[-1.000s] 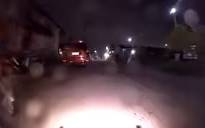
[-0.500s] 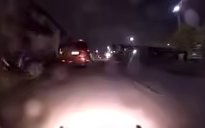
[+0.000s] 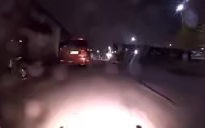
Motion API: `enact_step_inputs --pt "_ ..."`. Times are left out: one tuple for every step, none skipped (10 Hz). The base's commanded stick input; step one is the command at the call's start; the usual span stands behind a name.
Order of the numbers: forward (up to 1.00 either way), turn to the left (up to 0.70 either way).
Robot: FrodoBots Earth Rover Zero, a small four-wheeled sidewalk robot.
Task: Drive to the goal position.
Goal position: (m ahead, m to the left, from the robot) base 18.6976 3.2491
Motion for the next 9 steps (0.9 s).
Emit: enact_step_inputs --pt "0.70 0.00" --pt "0.70 0.00" --pt "0.70 0.00" --pt "0.70 0.00" --pt "0.70 0.00" --pt "0.70 0.00" --pt "0.70 0.00" --pt "0.70 0.00" --pt "0.70 0.00"
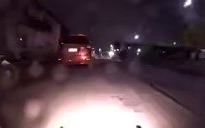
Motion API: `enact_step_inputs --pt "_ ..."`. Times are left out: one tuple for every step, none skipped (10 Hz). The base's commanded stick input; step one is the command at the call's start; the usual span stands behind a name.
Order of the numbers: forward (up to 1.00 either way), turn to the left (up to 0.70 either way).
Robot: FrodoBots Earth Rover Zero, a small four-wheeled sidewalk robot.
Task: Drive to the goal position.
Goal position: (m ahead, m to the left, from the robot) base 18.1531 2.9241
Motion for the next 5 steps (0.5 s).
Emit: enact_step_inputs --pt "0.70 0.00" --pt "0.70 0.00" --pt "0.70 0.00" --pt "0.70 0.00" --pt "0.70 0.00"
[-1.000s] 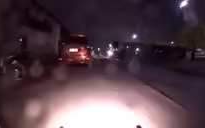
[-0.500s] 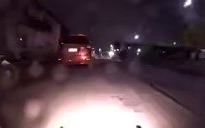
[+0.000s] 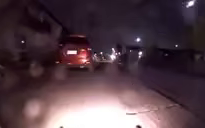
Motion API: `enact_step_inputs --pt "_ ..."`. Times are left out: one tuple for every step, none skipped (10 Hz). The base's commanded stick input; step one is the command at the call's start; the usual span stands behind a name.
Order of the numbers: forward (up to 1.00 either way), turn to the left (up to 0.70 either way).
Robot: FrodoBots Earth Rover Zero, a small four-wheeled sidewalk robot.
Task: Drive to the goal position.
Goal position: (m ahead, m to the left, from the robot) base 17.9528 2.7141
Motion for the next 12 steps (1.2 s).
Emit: enact_step_inputs --pt "0.70 0.00" --pt "0.70 0.00" --pt "0.70 0.00" --pt "0.70 0.00" --pt "0.70 0.00" --pt "0.70 0.00" --pt "0.70 -0.02" --pt "0.70 -0.13" --pt "0.70 -0.24" --pt "0.70 -0.32" --pt "0.70 -0.15" --pt "0.70 0.00"
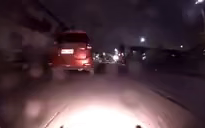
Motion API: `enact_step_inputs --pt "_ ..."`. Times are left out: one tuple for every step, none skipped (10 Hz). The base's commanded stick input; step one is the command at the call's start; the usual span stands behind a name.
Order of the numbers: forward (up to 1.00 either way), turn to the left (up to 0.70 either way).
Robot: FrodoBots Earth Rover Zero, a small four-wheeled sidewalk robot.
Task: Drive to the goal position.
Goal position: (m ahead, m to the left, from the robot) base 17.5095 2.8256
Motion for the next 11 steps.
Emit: enact_step_inputs --pt "0.70 0.00" --pt "0.70 0.00" --pt "0.70 0.00" --pt "0.70 0.00" --pt "0.70 0.00" --pt "0.70 0.00" --pt "0.70 0.00" --pt "0.70 0.00" --pt "0.70 0.00" --pt "0.70 0.00" --pt "0.70 0.00"
